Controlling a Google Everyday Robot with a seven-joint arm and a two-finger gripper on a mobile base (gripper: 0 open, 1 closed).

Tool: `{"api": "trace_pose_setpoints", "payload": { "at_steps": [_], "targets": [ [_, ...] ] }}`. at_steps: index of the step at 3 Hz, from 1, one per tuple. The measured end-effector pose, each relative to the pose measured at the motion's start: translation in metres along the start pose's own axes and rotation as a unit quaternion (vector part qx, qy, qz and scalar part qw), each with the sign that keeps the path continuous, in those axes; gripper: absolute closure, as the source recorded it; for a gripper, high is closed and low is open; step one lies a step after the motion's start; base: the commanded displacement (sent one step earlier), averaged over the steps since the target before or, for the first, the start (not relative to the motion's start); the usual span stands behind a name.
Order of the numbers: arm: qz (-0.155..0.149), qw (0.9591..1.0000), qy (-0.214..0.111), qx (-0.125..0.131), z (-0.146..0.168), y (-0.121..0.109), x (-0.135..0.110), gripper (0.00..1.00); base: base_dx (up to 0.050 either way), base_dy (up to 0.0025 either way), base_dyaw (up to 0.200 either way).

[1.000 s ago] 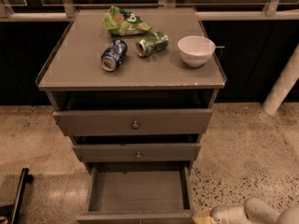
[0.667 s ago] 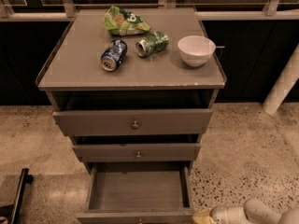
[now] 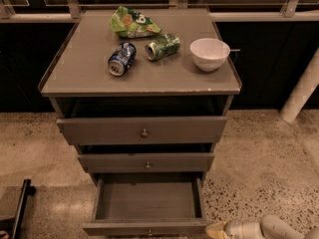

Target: Close bottom drawer

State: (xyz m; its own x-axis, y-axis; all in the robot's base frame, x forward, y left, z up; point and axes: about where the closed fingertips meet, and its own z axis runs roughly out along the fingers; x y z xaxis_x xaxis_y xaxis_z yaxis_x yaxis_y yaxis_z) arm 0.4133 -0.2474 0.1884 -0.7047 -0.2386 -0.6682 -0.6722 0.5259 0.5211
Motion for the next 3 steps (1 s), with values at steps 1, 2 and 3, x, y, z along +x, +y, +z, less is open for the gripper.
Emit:
{"api": "trace_pose_setpoints", "payload": {
  "at_steps": [1, 2, 3],
  "targets": [
    [-0.007, 0.9995, -0.006, 0.029, 0.002, -0.012, -0.004, 1.00, 0.000, 0.00000, 0.000],
    [-0.007, 0.9995, -0.007, 0.029, 0.002, -0.012, -0.004, 1.00, 0.000, 0.00000, 0.000],
    [-0.008, 0.9980, -0.013, 0.062, 0.008, -0.032, -0.007, 1.00, 0.000, 0.00000, 0.000]
  ]
}}
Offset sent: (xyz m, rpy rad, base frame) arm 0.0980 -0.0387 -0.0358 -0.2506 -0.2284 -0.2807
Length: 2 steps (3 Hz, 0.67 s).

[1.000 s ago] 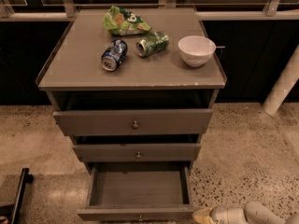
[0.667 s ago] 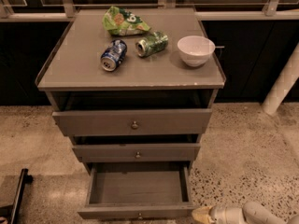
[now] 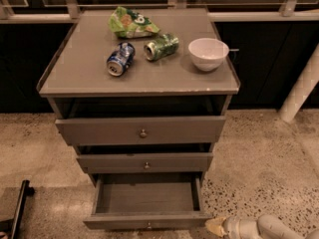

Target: Close bottom drawer

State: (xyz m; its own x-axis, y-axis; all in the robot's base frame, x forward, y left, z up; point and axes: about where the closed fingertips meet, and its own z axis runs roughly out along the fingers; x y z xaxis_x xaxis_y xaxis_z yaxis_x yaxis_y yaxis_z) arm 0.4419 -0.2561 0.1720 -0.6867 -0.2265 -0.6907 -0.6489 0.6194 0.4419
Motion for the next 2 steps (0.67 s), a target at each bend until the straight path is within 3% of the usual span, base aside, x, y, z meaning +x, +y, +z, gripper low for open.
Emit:
{"api": "trace_pose_setpoints", "payload": {
  "at_steps": [1, 2],
  "targets": [
    [0.000, 1.0000, 0.000, 0.000, 0.000, 0.000, 0.000, 1.00, 0.000, 0.00000, 0.000],
    [0.000, 0.9995, -0.004, 0.032, 0.008, -0.023, -0.008, 1.00, 0.000, 0.00000, 0.000]
  ]
}}
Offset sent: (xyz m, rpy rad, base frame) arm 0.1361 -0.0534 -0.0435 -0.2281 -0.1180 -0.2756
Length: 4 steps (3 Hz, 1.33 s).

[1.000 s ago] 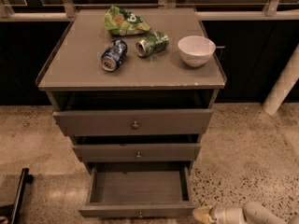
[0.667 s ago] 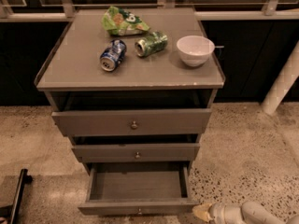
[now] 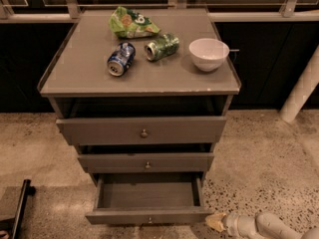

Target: Close bottom drawer

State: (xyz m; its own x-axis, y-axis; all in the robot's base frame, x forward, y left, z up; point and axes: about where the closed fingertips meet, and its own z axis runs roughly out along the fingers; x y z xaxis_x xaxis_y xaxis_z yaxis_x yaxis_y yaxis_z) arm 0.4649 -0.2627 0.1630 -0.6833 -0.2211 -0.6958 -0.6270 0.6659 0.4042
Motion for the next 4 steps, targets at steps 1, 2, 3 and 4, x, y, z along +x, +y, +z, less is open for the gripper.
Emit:
{"api": "trace_pose_setpoints", "payload": {
  "at_steps": [1, 2, 3, 4],
  "targets": [
    [0.000, 1.0000, 0.000, 0.000, 0.000, 0.001, 0.000, 1.00, 0.000, 0.00000, 0.000],
    [0.002, 0.9999, -0.005, 0.013, 0.007, -0.014, -0.012, 1.00, 0.000, 0.00000, 0.000],
    [0.002, 0.9999, -0.005, 0.013, 0.007, -0.014, -0.012, 1.00, 0.000, 0.00000, 0.000],
    [-0.003, 0.9995, -0.025, -0.018, 0.021, -0.004, -0.020, 1.00, 0.000, 0.00000, 0.000]
  ]
}}
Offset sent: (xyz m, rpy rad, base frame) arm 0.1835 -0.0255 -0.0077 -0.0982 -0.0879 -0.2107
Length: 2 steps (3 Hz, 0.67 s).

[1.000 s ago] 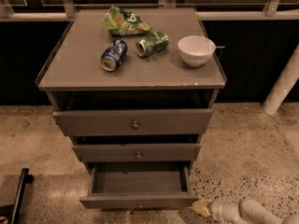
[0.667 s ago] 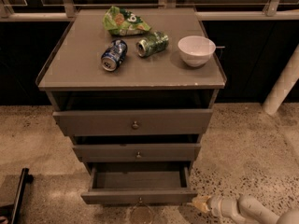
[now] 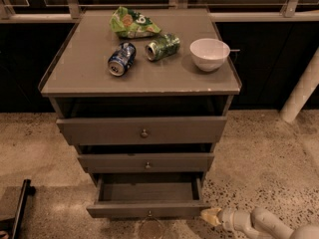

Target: Close bottom drawer

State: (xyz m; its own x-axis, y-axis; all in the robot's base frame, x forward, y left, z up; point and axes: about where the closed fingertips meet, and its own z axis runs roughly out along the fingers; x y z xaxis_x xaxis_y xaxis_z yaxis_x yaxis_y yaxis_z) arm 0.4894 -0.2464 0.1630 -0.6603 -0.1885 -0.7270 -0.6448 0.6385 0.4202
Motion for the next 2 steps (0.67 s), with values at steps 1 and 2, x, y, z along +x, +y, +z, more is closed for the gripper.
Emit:
{"api": "trace_pose_setpoints", "payload": {
  "at_steps": [1, 2],
  "targets": [
    [-0.009, 0.9995, -0.001, -0.030, 0.019, 0.003, -0.012, 1.00, 0.000, 0.00000, 0.000],
    [-0.022, 0.9990, -0.004, -0.040, 0.034, -0.002, -0.030, 1.00, 0.000, 0.00000, 0.000]
  ]
}}
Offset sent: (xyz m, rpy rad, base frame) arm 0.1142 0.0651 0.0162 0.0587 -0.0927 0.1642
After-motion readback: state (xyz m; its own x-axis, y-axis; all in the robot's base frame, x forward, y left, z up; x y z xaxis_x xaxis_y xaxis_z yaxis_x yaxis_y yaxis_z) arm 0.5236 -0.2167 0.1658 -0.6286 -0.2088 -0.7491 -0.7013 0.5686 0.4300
